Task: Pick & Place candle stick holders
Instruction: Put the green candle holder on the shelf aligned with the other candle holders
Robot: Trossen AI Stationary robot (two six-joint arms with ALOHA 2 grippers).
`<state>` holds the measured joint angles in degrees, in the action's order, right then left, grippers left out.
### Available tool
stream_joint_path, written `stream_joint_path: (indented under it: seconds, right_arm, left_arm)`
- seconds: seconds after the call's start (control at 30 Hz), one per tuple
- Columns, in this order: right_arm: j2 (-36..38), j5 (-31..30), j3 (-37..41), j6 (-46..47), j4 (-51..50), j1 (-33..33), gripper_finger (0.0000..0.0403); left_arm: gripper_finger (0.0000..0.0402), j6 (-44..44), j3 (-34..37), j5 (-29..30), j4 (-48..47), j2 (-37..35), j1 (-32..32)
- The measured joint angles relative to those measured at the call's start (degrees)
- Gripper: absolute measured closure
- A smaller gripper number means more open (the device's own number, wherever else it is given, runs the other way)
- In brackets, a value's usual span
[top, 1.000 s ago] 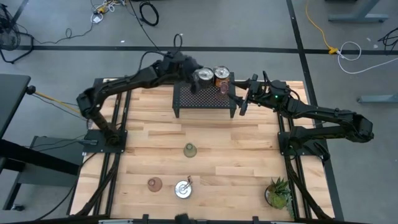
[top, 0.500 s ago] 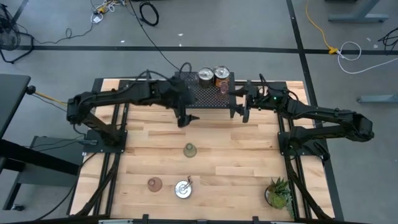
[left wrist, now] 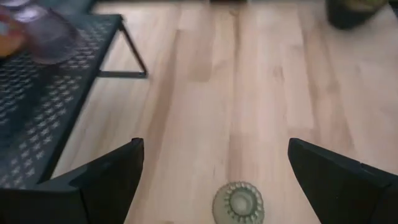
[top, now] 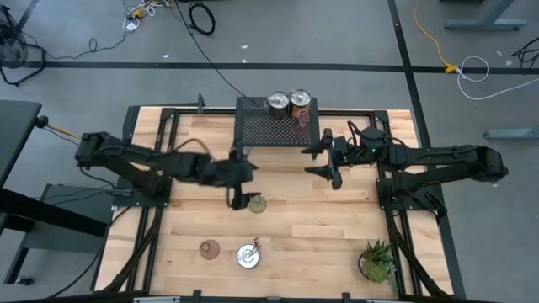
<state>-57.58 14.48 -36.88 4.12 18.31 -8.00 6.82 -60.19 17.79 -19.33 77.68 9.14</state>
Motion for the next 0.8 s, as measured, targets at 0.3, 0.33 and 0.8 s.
stream_joint_path:
  seconds: [0.3, 0.33, 0.8]
  right_arm:
    - [-0.1, -6.0, 0.0, 2.7, -1.3, 8.3, 0.0124]
    - [-0.1, -7.6, 0.0, 2.8, -1.8, 9.4, 0.0124]
    - [-0.2, -20.3, 0.0, -1.2, -1.5, 17.1, 0.0124]
  left_arm:
    - [0.0003, 6.0, 18.0, 8.2, 22.2, -4.6, 10.4]
    - [0.0003, 7.4, 19.3, 9.5, 23.0, -4.5, 11.5]
    - [0.0003, 19.7, 31.8, 24.4, 29.8, -3.9, 17.9]
